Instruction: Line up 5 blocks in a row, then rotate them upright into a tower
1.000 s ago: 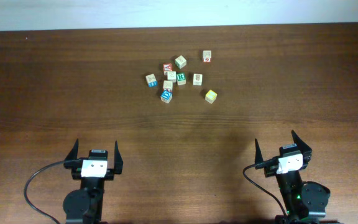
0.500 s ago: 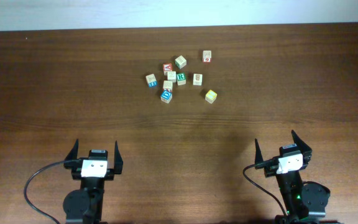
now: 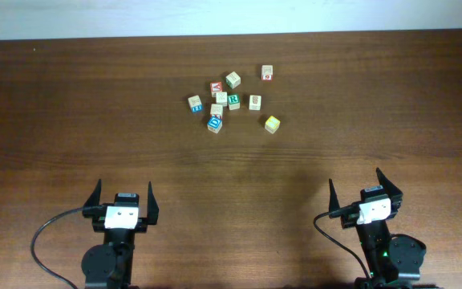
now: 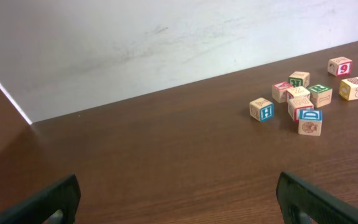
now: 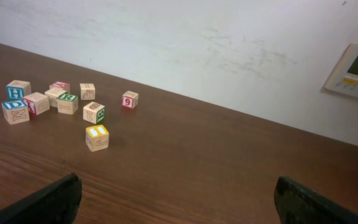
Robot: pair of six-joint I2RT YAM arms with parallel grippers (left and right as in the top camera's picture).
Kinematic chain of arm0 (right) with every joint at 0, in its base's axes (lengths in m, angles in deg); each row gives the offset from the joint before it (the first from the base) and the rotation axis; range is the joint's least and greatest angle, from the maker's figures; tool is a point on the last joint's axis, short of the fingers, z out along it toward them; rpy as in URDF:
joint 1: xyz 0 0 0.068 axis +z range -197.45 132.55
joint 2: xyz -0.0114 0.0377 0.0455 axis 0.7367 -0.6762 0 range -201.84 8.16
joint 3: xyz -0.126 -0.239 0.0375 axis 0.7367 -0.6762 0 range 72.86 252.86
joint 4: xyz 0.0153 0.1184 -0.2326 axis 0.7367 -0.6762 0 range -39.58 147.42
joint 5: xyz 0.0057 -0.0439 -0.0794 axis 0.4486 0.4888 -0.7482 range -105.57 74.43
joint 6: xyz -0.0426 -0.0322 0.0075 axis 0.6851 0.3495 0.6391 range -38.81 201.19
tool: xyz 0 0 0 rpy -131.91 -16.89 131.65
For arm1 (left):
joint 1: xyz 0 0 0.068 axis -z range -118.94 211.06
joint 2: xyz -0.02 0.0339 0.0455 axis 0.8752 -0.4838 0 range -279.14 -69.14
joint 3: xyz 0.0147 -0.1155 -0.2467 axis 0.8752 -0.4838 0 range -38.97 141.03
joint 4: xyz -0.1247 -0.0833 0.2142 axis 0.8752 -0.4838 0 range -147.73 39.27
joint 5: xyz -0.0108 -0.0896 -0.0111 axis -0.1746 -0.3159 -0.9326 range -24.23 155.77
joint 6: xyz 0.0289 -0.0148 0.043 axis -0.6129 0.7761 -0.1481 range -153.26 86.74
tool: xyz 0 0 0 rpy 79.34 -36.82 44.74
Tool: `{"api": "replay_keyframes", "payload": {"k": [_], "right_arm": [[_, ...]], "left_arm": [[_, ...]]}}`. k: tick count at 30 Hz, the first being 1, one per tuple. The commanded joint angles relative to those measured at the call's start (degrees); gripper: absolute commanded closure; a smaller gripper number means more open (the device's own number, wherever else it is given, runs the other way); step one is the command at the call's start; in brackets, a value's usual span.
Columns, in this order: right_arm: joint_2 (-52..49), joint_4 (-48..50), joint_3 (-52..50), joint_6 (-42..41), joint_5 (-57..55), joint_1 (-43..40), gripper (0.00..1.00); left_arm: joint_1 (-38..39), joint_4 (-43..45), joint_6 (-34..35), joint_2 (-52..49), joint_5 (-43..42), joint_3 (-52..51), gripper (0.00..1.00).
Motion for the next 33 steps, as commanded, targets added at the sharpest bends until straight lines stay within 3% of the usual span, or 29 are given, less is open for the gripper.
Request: {"api": "replay_keyframes", "payload": {"k": [1, 33], "right_arm": [[0.37, -0.09, -0.46, -0.22, -0.26, -0.26, 0.02], [0.37, -0.07, -0.46, -0.68, 0.22, -0.26, 0.02]], "left_arm": [[-0.28, -0.11, -0.9, 0.61, -0.46, -0.28, 0.01], [-0.28, -0.09, -0.66, 0.61, -1.46, -0.26, 0.01]]}}
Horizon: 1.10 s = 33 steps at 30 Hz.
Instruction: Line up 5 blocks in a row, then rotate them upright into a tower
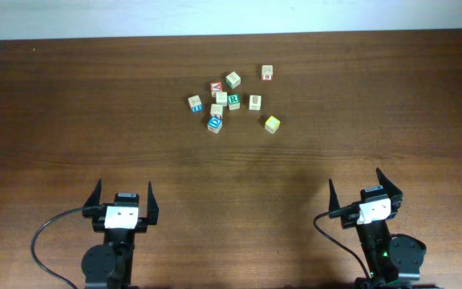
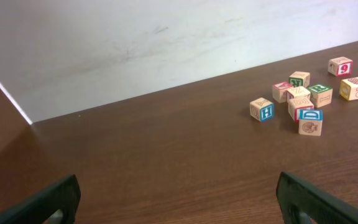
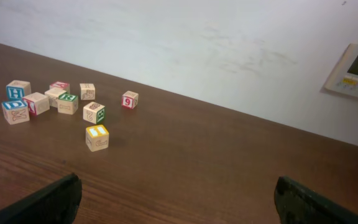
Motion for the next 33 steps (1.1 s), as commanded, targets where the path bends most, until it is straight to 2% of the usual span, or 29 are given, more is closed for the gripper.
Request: {"api": "replay_keyframes", "payload": {"k": [1, 5, 13, 21, 27, 33], "right_arm": [[0.37, -0.04, -0.46, -1.11, 0.2, -0.26, 0.02], [0.37, -0.09, -0.09, -3.06, 1.73, -0.28, 0.02], [0.37, -0.46, 5.03, -3.23, 5.16, -0.26, 0.02], [-1.33, -7.06, 14.1, -3.23, 6.82, -0.26, 0.02], [-8.11, -10.21, 21.2, -3.21, 10.12, -0.26, 0.02], [-20.24, -14.27, 29.64, -3.23, 13.57, -0.26, 0.02]], "left_arm": [[-0.28, 0.2, -0.63, 0.61, -3.48, -0.26, 0.01], [-0.28, 3.74, -0.68, 0.59, -11.61, -0.26, 0.01], [-0.28, 4.74, -0.68, 0.59, -15.82, 0.48, 0.01], [-0.28, 5.44, -0.7, -1.9, -17.44, 4.04, 0.01], [-0.28, 5.35, -0.72, -9.16, -18.58, 11.19, 0.01], [-0.28, 4.11, -0.72, -22.62, -21.18, 20.85, 0.01]]}}
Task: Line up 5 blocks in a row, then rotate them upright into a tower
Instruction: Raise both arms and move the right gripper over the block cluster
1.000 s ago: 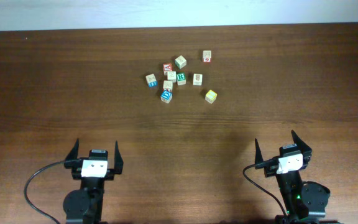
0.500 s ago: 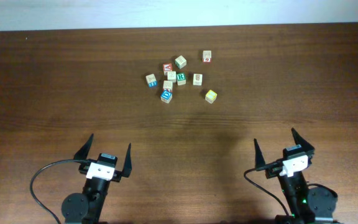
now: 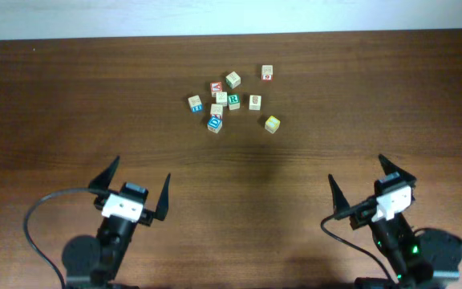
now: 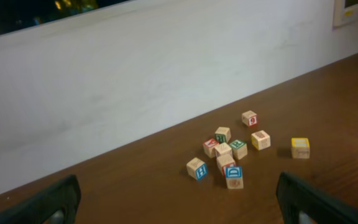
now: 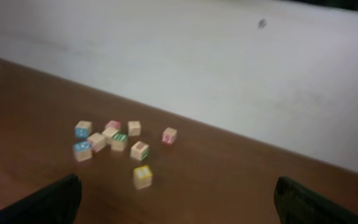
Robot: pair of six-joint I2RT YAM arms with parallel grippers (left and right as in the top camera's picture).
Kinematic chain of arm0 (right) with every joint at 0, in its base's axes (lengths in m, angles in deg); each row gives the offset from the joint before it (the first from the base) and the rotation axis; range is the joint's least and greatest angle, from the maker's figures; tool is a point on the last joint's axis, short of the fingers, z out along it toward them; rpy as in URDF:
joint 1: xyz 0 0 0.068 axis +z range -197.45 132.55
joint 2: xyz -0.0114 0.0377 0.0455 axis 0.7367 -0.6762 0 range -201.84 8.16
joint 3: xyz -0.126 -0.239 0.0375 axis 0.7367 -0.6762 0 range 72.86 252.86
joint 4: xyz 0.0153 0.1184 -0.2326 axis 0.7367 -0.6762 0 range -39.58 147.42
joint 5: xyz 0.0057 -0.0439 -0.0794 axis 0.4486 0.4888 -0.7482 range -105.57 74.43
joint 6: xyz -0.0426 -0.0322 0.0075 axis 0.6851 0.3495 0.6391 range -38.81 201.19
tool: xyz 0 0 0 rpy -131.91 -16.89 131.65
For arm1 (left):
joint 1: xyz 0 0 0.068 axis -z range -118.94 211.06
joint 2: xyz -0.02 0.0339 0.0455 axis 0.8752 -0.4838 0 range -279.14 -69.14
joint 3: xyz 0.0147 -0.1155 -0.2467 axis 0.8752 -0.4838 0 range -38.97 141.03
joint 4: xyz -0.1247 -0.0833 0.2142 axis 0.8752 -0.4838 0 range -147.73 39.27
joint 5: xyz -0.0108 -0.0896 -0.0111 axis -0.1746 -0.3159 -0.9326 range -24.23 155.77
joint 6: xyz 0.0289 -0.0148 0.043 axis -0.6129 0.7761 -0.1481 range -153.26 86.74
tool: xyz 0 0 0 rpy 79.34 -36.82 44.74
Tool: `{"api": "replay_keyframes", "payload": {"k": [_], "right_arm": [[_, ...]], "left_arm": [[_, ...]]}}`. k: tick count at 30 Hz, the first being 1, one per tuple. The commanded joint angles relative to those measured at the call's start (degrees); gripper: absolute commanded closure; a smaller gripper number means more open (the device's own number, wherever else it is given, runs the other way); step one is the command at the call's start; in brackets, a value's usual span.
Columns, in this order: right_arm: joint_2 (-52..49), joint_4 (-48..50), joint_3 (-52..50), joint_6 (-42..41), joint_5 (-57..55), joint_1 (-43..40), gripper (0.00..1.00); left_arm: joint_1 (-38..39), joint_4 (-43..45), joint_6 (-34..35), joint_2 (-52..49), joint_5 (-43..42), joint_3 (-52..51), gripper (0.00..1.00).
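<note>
Several small wooden letter blocks lie in a loose cluster point(image 3: 229, 99) at the far middle of the brown table. Among them are a blue H block point(image 3: 195, 103), a blue D block point(image 3: 215, 124), a green R block point(image 3: 233, 99), a yellow block point(image 3: 272, 124) and a red 9 block point(image 3: 267, 73). My left gripper point(image 3: 139, 178) stands open and empty near the front left, far short of the blocks. On the front right my right gripper point(image 3: 359, 181) is likewise open and empty. The left wrist view shows the D block point(image 4: 234, 176); the right wrist view shows the yellow block point(image 5: 142, 176).
A white wall point(image 4: 166, 74) runs along the table's far edge point(image 3: 231, 36). A black cable point(image 3: 38, 233) loops beside the left arm's base. Bare brown tabletop point(image 3: 239, 177) lies between the grippers and the blocks.
Both arms have shifted from their rest pose: the grippers sit turned in the overhead view, and both wrist views now show the cluster smaller and more central. The blocks have not moved.
At both earlier moments the two grippers stood open and still at the front edge, with the blocks in their cluster. Now both arms have changed pose, still open and empty, and the cluster lies as before.
</note>
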Motion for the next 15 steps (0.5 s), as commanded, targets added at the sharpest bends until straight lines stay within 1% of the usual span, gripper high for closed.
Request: {"api": "replay_keyframes", "payload": {"k": [1, 3, 10, 15], "right_arm": [[-7.54, -2.58, 6.12, -0.39, 3.61, -0.26, 0.02], [-12.57, -4.76, 9.86, -0.39, 5.11, -0.26, 0.02], [-28.81, -15.52, 25.07, -0.39, 6.36, -0.26, 0.02], [-39.52, -25.24, 36.3, -0.37, 6.34, -0.26, 0.02]], "left_arm": [[-0.28, -2.12, -0.7, -9.11, -2.05, 7.76, 0.01], [-0.28, -5.01, -0.7, -14.01, -2.19, 12.09, 0.01], [-0.28, -20.04, -0.68, -35.01, -2.86, 32.57, 0.01], [-0.28, -30.18, -0.68, -50.36, -8.31, 48.92, 0.01]]}}
